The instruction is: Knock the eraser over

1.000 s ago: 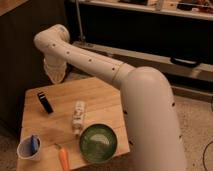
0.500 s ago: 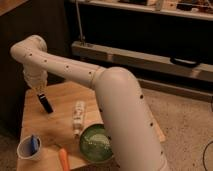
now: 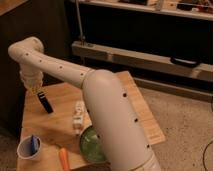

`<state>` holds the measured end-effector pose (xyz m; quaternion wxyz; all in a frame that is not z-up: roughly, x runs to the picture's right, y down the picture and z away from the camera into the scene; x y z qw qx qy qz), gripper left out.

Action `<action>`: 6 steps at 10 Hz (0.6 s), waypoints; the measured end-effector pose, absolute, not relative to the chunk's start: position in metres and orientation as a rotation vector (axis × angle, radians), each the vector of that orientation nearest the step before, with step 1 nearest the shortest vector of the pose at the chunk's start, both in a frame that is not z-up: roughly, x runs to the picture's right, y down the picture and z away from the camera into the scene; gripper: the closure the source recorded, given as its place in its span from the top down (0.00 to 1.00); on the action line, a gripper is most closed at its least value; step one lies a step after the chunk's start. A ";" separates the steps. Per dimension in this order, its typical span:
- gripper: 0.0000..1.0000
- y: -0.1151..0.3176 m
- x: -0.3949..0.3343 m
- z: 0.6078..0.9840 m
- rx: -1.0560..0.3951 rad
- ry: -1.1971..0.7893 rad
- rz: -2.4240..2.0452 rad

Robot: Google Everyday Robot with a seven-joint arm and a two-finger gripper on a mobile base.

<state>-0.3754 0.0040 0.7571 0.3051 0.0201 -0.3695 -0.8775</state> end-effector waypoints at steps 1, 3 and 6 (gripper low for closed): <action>0.03 0.006 -0.376 0.757 0.056 -0.986 -2.336; 0.03 0.015 -0.382 0.758 0.051 -0.994 -2.361; 0.03 0.031 -0.393 0.769 0.030 -0.964 -2.409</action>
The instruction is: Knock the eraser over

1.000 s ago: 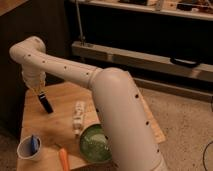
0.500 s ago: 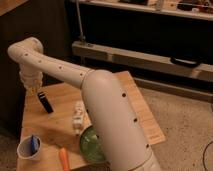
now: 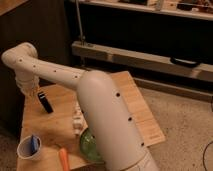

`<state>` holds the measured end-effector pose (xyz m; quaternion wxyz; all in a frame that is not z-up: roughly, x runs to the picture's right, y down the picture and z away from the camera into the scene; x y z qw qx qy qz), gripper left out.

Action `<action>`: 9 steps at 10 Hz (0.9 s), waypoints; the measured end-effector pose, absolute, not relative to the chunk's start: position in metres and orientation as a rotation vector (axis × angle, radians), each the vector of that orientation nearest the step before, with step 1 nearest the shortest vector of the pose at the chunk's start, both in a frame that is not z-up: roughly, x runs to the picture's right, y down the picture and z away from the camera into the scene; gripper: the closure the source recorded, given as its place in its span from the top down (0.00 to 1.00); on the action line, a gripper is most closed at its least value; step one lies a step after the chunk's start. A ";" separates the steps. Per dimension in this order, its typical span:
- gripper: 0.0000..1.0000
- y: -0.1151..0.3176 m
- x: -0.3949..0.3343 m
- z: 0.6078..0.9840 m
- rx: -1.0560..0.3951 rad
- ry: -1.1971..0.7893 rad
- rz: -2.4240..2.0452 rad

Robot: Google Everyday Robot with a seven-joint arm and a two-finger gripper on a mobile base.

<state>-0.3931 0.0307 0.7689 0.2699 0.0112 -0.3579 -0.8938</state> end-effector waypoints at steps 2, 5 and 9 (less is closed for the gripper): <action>0.03 0.033 -0.396 0.777 0.041 -0.941 -2.422; 0.03 0.033 -0.399 0.786 0.047 -0.918 -2.435; 0.03 0.031 -0.391 0.796 0.014 -0.906 -2.408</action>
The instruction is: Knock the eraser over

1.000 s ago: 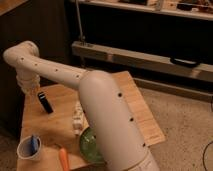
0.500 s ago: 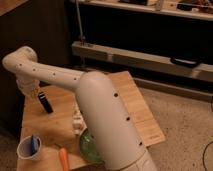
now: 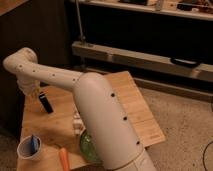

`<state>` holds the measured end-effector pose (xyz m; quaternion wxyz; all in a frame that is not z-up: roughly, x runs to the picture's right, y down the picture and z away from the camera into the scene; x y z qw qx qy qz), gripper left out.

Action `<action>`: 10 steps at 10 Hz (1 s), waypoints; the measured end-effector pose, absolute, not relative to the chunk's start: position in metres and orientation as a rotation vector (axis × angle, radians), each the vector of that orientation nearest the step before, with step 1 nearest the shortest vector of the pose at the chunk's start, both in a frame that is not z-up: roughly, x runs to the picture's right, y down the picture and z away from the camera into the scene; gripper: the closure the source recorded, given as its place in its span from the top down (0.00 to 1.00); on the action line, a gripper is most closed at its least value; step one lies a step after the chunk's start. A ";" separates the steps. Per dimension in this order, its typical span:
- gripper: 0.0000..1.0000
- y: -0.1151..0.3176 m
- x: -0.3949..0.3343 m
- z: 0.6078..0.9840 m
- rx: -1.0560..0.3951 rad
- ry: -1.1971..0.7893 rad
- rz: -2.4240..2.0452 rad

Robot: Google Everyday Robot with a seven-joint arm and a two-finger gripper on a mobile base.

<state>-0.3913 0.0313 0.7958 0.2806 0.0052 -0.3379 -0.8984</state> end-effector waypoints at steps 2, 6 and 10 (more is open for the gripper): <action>0.03 0.025 -0.373 0.802 -0.014 -0.880 -2.371; 0.03 0.026 -0.374 0.800 -0.015 -0.886 -2.375; 0.03 0.027 -0.376 0.799 -0.015 -0.887 -2.378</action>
